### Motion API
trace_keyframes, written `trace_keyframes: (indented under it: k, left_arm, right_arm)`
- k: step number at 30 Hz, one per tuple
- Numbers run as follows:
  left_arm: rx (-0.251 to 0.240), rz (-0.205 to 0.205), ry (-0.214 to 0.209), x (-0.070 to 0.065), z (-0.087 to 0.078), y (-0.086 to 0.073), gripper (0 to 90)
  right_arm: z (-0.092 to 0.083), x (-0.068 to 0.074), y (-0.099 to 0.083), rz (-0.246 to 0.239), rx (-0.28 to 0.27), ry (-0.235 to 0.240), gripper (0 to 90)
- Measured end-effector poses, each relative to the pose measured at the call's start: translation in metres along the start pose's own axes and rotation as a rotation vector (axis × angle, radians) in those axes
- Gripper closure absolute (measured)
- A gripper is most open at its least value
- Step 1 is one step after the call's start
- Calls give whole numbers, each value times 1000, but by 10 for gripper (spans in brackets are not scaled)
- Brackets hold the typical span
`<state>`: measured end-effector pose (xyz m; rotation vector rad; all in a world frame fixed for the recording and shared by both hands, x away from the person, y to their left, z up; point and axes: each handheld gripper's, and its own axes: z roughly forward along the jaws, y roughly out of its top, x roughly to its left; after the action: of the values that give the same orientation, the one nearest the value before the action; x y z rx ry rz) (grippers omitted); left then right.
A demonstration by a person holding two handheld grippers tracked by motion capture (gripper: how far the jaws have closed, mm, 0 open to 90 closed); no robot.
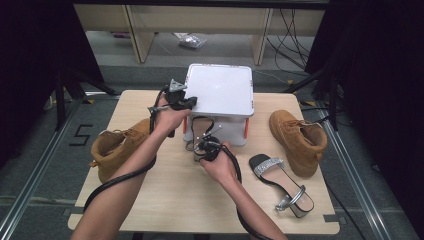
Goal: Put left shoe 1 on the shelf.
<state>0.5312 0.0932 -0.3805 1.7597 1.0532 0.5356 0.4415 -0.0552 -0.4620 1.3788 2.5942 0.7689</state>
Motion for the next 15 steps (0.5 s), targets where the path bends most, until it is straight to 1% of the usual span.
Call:
trace_keyframes:
  k: [1,2,3,4,6,7,8,9,10,12,13,14,15]
  left_arm:
    - [2,2,0,0,0,0,894]
    - [3,3,-1,0,0,0,894]
    - [3,2,-2,0,0,0,894]
    - [3,2,-2,0,0,0,895]
    - [1,0,-4,0,0,0,894]
    - [-2,0,0,0,0,0,894]
    - [-2,0,0,0,0,0,894]
    - [-4,-2,0,0,0,0,894]
    - [-6,-5,1,-1,0,-1,894]
    - [-5,-4,1,-1,0,0,894]
    - [-5,-2,1,-1,0,0,895]
    - [-4,0,-2,-1,0,0,894]
    - [-4,0,-3,0,0,0,894]
  right_arm:
    - [5,0,1,38,4,-3,900]
    - [5,0,1,38,4,-3,900]
    - [8,-1,1,32,-16,-2,900]
    - [10,-3,1,25,-16,-2,900]
    - [10,-1,1,32,-19,-1,900]
    - [9,-1,2,20,-33,-9,900]
    - [9,-1,2,20,-33,-9,900]
    - [6,4,5,69,-39,-11,900]
    - [7,1,6,3,-62,-43,900]
    - [5,0,8,11,-55,-45,900]
    - [4,0,10,24,-50,-49,900]
    - [4,-1,13,11,-61,-55,900]
    - [4,-1,15,16,-58,-58,900]
